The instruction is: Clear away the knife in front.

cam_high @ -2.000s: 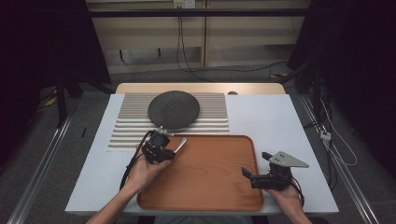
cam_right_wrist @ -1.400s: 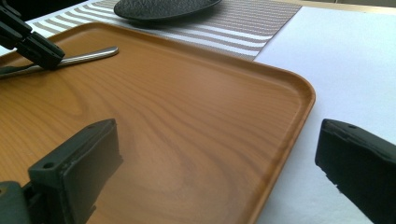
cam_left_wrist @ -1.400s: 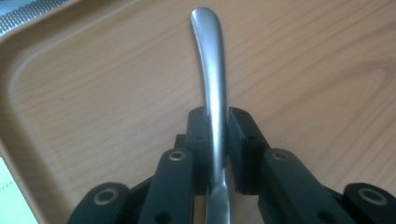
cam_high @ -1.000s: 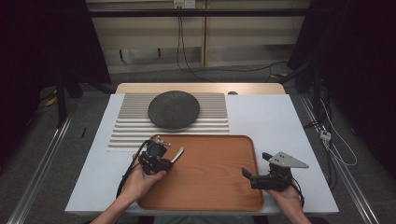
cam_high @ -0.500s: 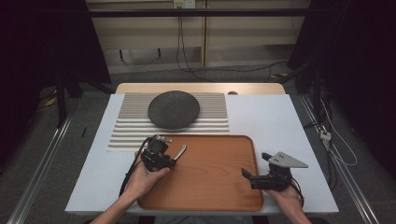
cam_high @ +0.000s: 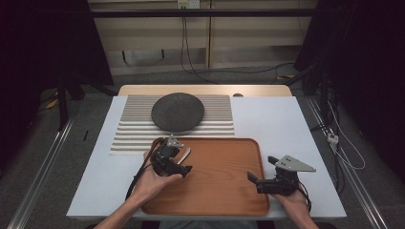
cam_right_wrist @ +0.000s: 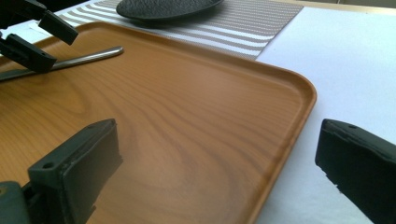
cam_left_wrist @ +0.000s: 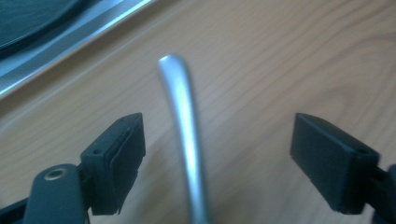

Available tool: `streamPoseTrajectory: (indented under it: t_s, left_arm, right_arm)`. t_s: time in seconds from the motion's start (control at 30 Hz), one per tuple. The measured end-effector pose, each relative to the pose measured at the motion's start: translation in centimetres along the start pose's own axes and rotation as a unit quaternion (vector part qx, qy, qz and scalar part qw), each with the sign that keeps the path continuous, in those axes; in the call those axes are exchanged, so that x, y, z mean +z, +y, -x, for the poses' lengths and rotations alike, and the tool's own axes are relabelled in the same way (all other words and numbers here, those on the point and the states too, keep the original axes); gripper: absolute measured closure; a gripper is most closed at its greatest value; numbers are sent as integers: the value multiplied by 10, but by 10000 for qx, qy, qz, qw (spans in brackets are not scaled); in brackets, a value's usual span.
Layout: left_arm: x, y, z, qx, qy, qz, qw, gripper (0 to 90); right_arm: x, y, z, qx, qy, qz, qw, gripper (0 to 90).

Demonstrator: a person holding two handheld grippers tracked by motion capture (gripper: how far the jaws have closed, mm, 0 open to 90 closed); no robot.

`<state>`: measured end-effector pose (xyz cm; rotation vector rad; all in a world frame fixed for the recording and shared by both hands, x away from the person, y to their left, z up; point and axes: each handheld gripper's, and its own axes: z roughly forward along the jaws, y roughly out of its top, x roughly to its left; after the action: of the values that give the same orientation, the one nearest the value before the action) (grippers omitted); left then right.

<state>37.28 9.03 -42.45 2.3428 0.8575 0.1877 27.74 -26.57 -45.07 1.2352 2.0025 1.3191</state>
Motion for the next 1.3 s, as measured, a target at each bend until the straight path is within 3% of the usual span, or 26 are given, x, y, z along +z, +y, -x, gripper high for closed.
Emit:
streamPoseTrajectory:
  t_s: [0.03,0.1,0.17,0.23,0.3,0.43,0.57,0.7,1.3]
  left_arm:
    - [1,1,1,29,-137,135,9998,199]
    - [-1,2,3,139,-174,308,9993,241]
    - [-2,2,5,214,-235,457,9984,397]
    - [0,1,6,361,-243,382,9983,608]
    - [4,-2,6,385,-260,246,9986,744]
    - [8,-7,3,451,-148,0,9989,900]
    - [9,-8,-2,409,18,-19,9992,900]
    - [8,-9,-9,307,-26,-23,9995,900]
    - [2,-14,-14,397,215,-136,9989,900]
  right_arm:
    - [0,0,0,14,-1,-13,10000,0]
    - [-1,-1,1,39,-9,-4,10000,0]
    - [-2,-1,1,14,-18,-4,10000,0]
    - [-3,-1,2,27,-31,14,10000,0]
    - [-3,-1,1,32,-46,21,10000,0]
    - [-3,0,-2,-9,-35,22,10000,0]
    - [-2,0,-4,-53,-20,-3,10000,0]
    - [-1,0,-3,-25,-8,-4,10000,0]
    - [-2,0,-3,-51,-4,-9,10000,0]
